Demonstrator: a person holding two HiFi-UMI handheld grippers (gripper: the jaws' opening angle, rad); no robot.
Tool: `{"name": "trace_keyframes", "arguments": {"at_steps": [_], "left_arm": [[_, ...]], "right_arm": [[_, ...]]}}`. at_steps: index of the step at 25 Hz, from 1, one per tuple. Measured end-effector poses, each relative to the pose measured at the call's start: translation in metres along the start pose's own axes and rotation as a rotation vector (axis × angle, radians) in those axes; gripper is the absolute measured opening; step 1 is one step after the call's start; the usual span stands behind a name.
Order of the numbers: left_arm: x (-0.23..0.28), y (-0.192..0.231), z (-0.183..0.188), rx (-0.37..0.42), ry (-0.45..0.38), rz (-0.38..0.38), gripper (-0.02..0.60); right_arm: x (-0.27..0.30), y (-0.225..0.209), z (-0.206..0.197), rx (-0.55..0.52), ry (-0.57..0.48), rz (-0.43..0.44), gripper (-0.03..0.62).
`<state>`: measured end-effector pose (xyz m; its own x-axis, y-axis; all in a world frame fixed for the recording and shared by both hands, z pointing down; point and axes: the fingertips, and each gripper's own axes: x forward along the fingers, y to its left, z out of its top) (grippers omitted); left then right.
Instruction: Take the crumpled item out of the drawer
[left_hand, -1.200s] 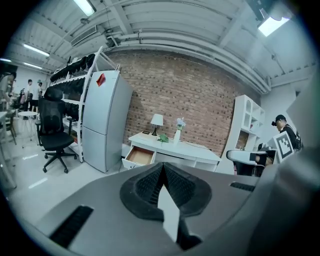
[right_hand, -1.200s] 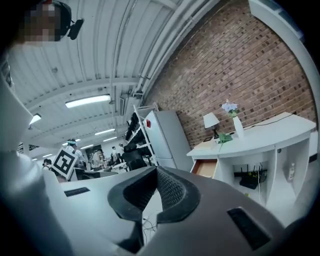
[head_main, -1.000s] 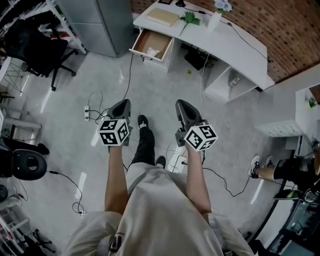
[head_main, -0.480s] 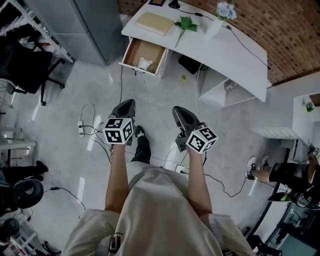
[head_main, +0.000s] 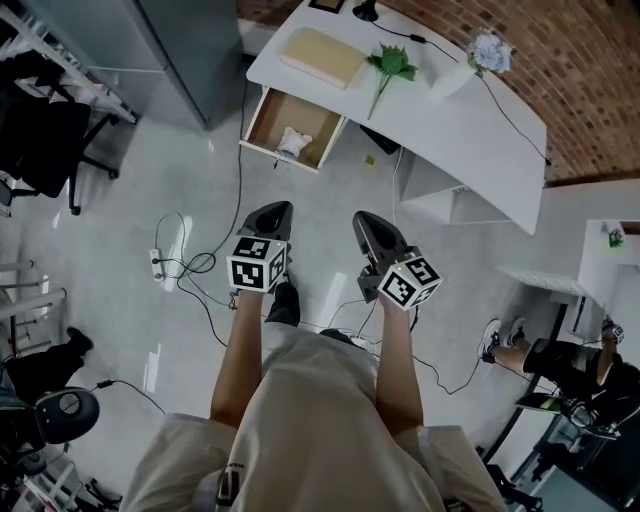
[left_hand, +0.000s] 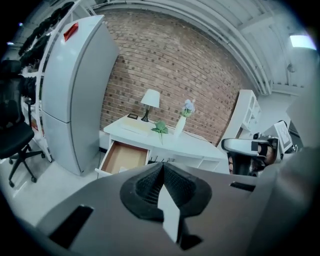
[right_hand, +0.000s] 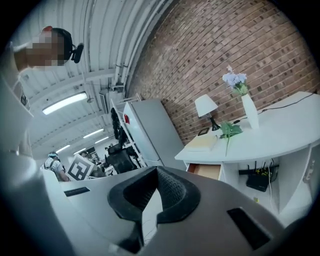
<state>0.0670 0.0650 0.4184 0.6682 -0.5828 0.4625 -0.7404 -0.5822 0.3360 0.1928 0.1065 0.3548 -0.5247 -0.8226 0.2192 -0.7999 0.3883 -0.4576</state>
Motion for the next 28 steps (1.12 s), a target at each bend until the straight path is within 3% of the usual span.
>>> {"name": "trace_keyframes", "arguments": {"at_steps": [4,8,11,14,18,22,28], "left_arm": [[0.021,0.017,0.013,0.034,0.009,-0.027,0.014],[0.029,0.037,0.016,0.061,0.029,-0.017,0.014],[0.034,0.048,0.023,0.026,0.032,-0.019,0.014],[0.035,0.058,0.033,0.008,0.023,-0.003,0.014],[0.04,0.072,0.041,0.058,0.023,0.048,0.014],[0.045,0.092,0.066,0.054,-0.007,0.092,0.014],[0.048,0.132,0.065,-0.006,0.021,0.196,0.014]], "right_arm": [[0.019,-0.017,-0.007,-0.073,0.08,-0.035,0.025],[0.026,-0.033,-0.002,-0.103,0.082,-0.11,0.025],[0.037,-0.042,0.009,-0.13,0.078,-0.136,0.025],[0.056,-0.045,0.016,-0.149,0.098,-0.115,0.025],[0.093,-0.055,0.018,-0.16,0.119,-0.064,0.025],[0.146,-0.068,0.016,-0.198,0.204,-0.021,0.025],[0.204,-0.08,0.004,-0.251,0.324,0.065,0.025]]}}
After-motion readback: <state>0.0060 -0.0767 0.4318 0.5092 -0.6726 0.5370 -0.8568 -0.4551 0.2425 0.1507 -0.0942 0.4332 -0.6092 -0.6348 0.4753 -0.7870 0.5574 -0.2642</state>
